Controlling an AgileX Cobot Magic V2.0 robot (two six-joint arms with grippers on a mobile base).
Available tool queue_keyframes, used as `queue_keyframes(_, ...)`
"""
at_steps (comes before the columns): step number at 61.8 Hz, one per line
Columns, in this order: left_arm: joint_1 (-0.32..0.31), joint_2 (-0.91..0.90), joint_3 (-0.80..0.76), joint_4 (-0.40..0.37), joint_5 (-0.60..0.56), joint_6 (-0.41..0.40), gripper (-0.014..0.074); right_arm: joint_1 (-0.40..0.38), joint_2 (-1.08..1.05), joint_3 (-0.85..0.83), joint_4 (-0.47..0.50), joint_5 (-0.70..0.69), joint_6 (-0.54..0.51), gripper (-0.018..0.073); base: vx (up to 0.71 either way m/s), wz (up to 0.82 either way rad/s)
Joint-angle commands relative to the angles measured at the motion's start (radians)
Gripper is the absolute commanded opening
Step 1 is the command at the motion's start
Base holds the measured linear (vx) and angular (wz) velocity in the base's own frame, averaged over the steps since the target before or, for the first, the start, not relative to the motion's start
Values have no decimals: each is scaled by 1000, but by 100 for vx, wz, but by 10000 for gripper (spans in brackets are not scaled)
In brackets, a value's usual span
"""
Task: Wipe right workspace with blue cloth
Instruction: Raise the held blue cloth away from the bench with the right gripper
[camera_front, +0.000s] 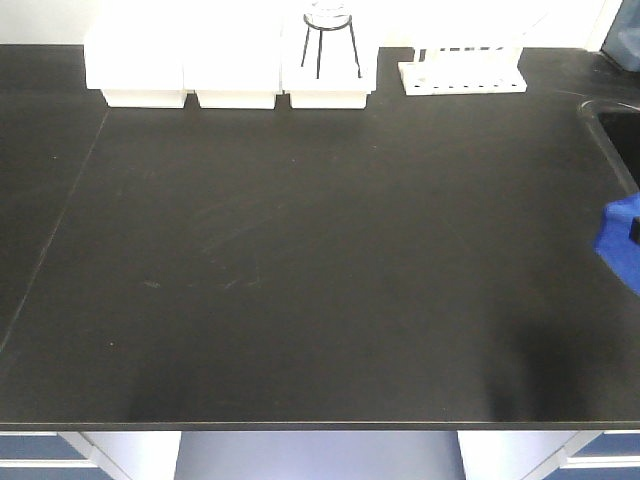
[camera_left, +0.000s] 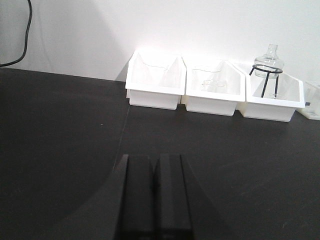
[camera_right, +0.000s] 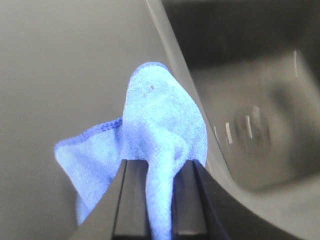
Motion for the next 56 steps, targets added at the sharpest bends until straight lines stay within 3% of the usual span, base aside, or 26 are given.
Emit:
queue_keyframes(1,-1,-15,31,-6,-81,-8,-6,52,-133,8,-6,-53,-23,0,0,0)
queue_keyframes(14,-1,-15,31,-6,-81,-8,-6,91,-255,13,-3,40,-21,0,0,0)
queue_keyframes(56,-1,-15,31,-6,-81,-8,-6,91,-291,13,-3,48,-21,0,0,0)
